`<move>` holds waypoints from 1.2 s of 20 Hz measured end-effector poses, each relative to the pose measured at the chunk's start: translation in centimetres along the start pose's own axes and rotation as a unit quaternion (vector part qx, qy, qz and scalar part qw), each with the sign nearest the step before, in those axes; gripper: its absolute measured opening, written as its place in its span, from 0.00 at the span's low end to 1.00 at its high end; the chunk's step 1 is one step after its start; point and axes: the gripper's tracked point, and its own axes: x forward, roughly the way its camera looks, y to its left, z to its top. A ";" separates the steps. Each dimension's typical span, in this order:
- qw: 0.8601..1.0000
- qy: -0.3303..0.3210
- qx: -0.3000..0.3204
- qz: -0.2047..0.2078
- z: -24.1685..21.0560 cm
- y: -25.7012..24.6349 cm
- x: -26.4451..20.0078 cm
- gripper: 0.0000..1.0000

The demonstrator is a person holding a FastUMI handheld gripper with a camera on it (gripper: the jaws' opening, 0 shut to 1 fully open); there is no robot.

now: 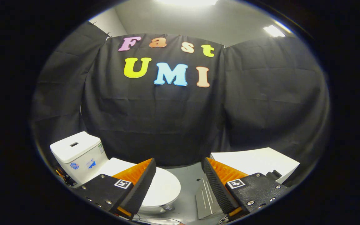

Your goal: Open the toilet lid.

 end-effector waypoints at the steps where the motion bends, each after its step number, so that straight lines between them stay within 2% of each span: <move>1: 1.000 0.010 0.000 0.001 -0.8 0.1 0.2 0.95; 12: 0.994 0.093 0.050 0.001 -8.5 0.6 1.3 0.95; 17: 0.985 0.125 0.116 -0.001 -11.0 0.7 1.2 0.95; 19: 0.983 0.136 0.125 -0.016 -12.0 0.4 1.0 0.95; 21: 0.976 0.153 0.153 -0.028 -13.1 0.3 0.8 0.95; 24: 0.959 0.168 0.226 -0.021 -14.1 1.1 0.5 0.96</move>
